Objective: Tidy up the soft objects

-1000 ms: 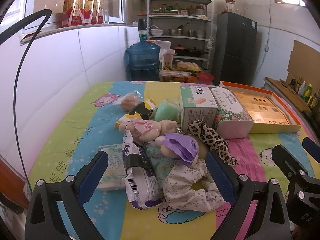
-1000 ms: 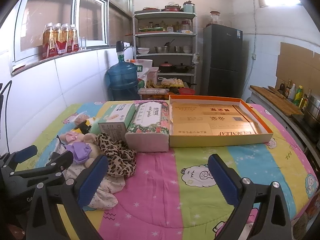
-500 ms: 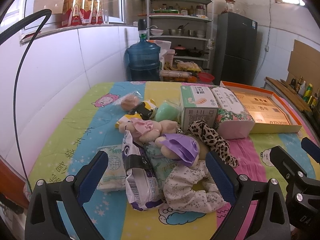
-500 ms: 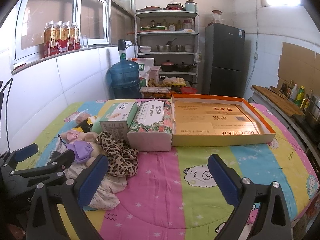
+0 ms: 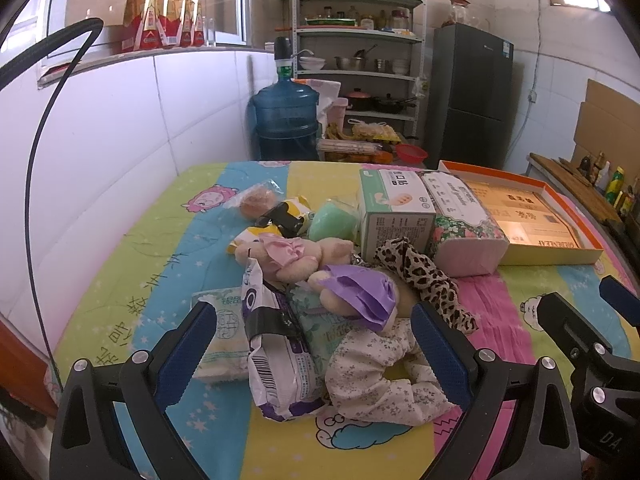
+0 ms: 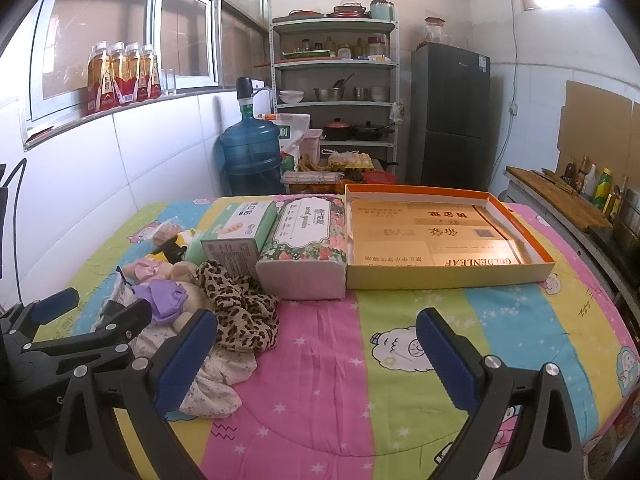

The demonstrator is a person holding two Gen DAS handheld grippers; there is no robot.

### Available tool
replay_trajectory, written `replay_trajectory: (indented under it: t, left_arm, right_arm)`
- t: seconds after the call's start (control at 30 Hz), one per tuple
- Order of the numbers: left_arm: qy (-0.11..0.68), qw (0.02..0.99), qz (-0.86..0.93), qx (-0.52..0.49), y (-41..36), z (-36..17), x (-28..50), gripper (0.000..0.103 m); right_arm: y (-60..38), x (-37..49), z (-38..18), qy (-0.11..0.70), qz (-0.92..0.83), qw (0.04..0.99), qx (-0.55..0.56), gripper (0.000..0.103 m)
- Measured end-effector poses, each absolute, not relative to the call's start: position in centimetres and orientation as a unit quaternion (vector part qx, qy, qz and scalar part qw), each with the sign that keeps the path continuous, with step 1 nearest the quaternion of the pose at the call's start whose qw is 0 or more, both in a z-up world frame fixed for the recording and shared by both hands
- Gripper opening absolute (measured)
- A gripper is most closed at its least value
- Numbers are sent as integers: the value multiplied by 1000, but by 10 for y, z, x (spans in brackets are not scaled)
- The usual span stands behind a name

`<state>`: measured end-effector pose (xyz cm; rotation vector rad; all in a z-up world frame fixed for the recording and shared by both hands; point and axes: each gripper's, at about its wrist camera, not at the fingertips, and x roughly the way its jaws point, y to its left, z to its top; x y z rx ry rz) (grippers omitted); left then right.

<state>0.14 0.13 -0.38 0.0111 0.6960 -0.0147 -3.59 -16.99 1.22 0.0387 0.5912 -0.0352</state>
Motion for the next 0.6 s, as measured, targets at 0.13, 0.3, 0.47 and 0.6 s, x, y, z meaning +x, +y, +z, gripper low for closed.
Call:
replay_trajectory:
  t: [0.13,0.3,0.47,0.6]
  left_arm:
    - [342,940,-9,6,0,-6,2,98]
    - [341,940,-8,6,0,-7,2,98]
    - [341,940,-7,7,0,-7,2,98]
    - [343,939,-8,7,2,-8,2,98]
  right_arm:
    - [-167,-36,10,293,-15,956,20,101]
    - [-166,-36,10,293,-15,956,20,101]
    - [-164,-36,8,295,-13,955,21,101]
    - [-163,-35,7,298,-10,954,22,101]
